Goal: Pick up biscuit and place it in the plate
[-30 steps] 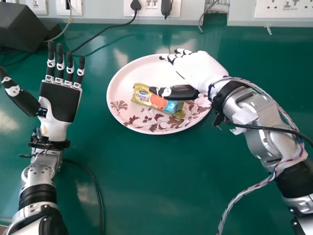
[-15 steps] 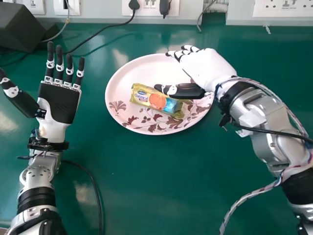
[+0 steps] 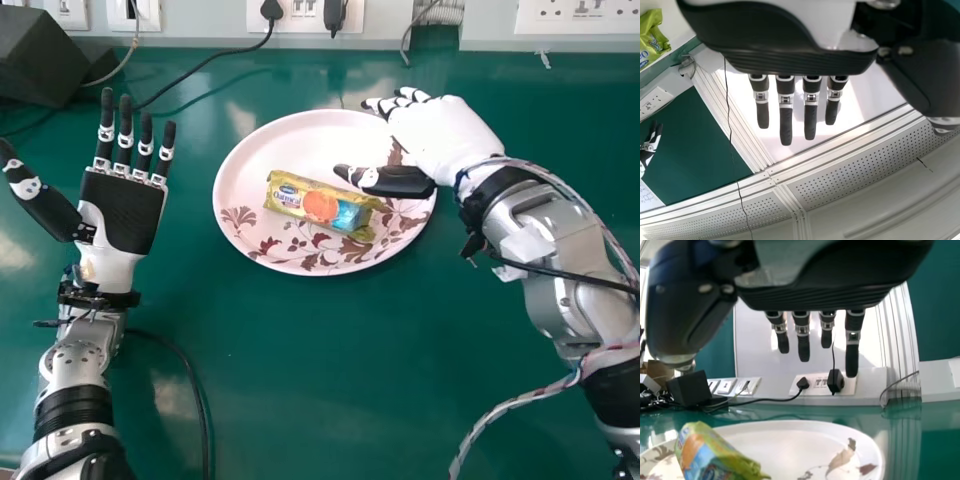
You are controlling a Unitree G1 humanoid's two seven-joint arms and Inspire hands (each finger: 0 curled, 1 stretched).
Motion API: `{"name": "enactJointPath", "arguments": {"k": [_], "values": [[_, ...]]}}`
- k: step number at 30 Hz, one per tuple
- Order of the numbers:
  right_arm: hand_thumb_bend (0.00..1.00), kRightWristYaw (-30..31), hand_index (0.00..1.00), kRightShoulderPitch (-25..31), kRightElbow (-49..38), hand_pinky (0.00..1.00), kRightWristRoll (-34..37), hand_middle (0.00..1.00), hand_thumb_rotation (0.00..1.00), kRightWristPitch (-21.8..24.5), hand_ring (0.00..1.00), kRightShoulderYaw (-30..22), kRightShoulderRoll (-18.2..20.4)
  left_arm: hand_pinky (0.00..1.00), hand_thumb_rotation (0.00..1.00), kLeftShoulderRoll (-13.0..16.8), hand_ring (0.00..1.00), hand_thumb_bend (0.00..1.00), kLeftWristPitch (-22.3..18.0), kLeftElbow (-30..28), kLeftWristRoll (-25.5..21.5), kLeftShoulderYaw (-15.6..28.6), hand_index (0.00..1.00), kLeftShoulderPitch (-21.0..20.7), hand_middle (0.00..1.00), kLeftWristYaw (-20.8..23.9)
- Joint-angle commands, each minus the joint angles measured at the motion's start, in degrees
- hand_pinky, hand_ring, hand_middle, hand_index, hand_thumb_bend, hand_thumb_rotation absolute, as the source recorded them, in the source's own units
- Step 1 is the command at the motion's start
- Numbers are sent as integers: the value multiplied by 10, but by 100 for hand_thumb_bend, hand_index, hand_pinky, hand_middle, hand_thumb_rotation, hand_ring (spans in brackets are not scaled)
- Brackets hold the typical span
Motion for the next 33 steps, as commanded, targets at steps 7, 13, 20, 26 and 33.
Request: {"name": "enactJointPath", "arguments": {"k": [7,13,20,26,33], "values": [[87,-36,100,44,-46,67,2,93,67,15,82,-42,2,80,55,-14,77,98,-11,50,23,5,92,54,83,-7],[87,-101,100,87,-60,66,13,92,64,-1,82,-71,8,74,56,-26,75,92,-4,23,21,3,88,67,80,8],[87,-144,100,137,-97,66,54,92,64,-9,82,-113,26,71,52,-28,74,91,-1,18,20,4,87,72,79,9],[87,-142,100,167,-126,66,126,92,68,-14,81,-149,42,69,51,-27,76,89,10,9,16,5,87,76,81,17],[87,-137,100,192,-143,66,177,91,64,-18,81,-175,41,61,54,-28,73,88,24,6,14,4,88,77,81,18]]}}
